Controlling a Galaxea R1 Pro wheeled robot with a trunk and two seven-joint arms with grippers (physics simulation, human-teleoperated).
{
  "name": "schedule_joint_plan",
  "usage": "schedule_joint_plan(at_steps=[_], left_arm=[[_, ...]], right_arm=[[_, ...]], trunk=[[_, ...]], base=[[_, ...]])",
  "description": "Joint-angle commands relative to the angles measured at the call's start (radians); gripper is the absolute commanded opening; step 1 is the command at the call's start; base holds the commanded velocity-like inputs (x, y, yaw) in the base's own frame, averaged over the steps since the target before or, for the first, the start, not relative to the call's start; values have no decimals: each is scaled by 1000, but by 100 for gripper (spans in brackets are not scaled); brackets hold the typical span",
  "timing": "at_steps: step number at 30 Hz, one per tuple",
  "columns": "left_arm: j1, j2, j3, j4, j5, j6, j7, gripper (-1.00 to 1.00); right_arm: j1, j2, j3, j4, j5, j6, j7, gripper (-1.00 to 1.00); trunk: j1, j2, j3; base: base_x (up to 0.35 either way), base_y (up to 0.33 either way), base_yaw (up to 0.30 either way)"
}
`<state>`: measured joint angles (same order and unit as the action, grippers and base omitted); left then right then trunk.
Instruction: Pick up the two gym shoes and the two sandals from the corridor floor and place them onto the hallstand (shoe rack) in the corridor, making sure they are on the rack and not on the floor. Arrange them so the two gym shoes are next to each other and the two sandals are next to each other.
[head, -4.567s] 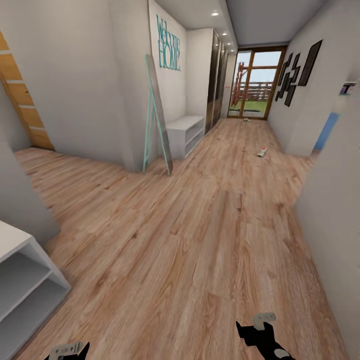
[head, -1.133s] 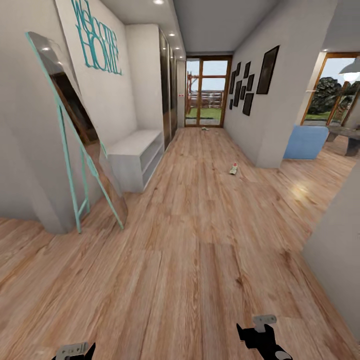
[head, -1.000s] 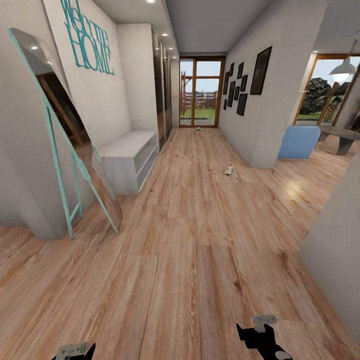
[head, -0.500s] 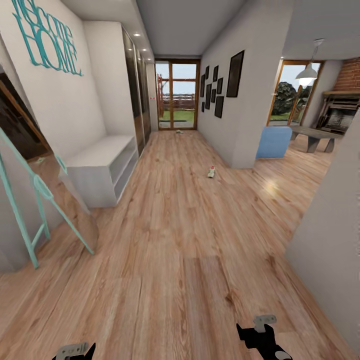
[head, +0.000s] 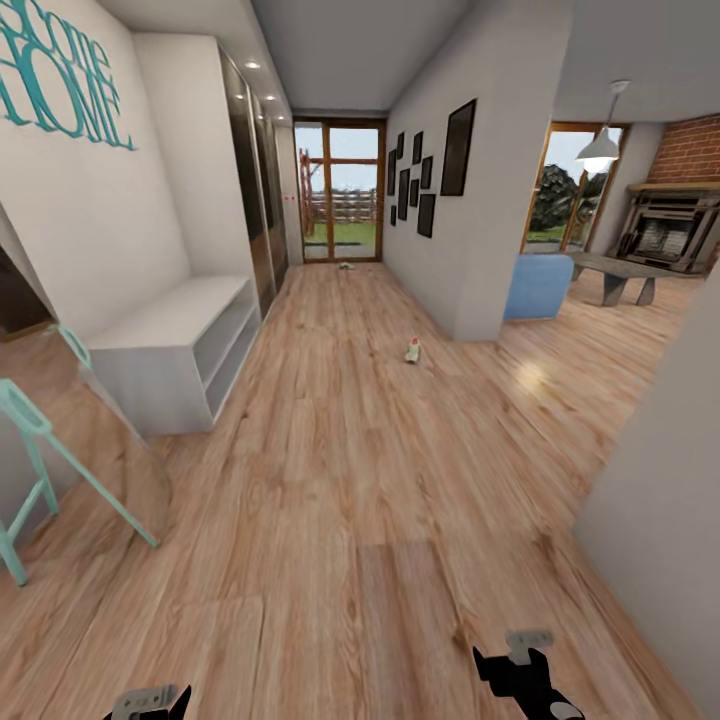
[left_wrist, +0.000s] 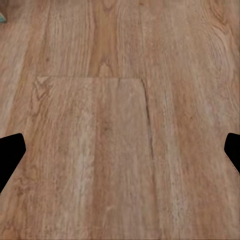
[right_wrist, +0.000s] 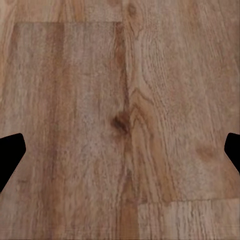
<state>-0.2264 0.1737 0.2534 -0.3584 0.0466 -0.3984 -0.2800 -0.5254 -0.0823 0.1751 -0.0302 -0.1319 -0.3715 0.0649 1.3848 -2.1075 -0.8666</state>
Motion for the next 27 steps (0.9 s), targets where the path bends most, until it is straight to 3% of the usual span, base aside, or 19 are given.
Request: schedule_joint_plan(at_steps=[1, 27], left_arm=[[-1, 0, 6, 1, 5, 0, -10, 100], [-1, 0, 5, 1, -1, 0, -11, 100]], right_arm=[[-1, 0, 6, 1, -11, -4, 6, 100], [-1, -3, 5, 1, -10, -6, 5, 100]], trunk=[[0, 0, -1], [0, 0, -1]], base=[[340, 0, -4], [340, 61, 0]])
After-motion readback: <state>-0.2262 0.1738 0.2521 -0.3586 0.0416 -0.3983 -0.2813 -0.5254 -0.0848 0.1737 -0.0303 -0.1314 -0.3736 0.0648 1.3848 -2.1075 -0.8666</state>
